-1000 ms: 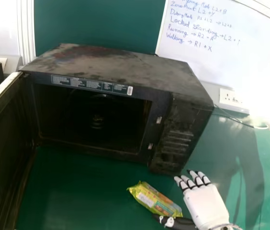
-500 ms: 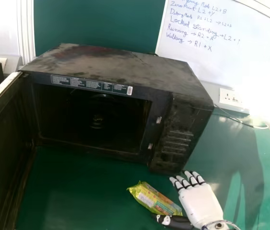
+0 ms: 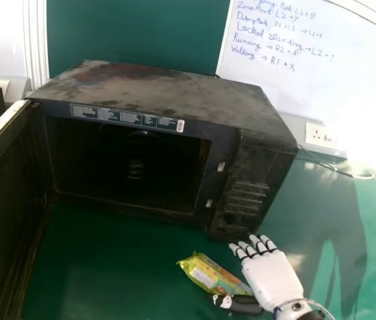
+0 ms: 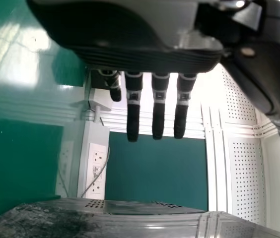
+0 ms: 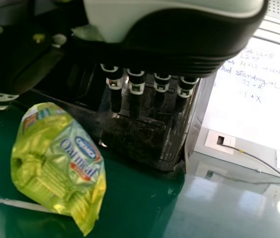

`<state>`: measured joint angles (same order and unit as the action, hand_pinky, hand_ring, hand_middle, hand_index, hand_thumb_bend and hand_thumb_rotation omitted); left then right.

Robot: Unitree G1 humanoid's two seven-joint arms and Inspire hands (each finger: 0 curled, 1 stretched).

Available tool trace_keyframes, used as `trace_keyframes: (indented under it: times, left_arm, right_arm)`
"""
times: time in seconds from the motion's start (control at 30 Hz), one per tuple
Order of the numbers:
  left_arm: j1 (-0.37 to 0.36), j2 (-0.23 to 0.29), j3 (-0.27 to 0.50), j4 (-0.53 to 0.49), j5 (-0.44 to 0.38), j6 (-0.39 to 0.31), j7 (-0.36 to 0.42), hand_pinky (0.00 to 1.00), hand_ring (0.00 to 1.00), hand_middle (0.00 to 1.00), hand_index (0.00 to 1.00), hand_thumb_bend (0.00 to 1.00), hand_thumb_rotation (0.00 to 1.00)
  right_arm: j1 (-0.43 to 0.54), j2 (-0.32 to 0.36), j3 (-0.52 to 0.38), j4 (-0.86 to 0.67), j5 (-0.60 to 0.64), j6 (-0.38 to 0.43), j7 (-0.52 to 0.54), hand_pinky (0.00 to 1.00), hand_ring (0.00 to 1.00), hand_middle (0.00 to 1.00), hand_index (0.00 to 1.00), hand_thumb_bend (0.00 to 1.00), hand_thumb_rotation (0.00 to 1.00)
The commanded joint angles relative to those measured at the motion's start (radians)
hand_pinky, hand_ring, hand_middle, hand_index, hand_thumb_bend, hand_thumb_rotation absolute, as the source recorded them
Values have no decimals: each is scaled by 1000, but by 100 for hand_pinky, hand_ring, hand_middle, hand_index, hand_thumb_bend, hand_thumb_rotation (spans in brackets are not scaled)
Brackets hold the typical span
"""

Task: Put biscuit inside oven

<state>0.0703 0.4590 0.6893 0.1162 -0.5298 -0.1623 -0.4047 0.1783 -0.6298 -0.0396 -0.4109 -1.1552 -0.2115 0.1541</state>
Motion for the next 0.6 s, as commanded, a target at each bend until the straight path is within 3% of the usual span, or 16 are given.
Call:
trace_keyframes:
  times: [0.0, 0.57]
  left_arm:
    - [14, -10, -2, -19, -5, 5, 0, 62, 73, 80, 78, 96, 26]
    - [32, -8, -3, -32, 5, -13, -12, 64, 74, 82, 79, 96, 26]
  right_arm:
    - [-19, -14, 19, 14, -7, 8, 3, 100, 94, 93, 95, 100, 100]
    - [-49, -22, 93, 76, -42, 32, -18, 100, 94, 93, 95, 100, 100]
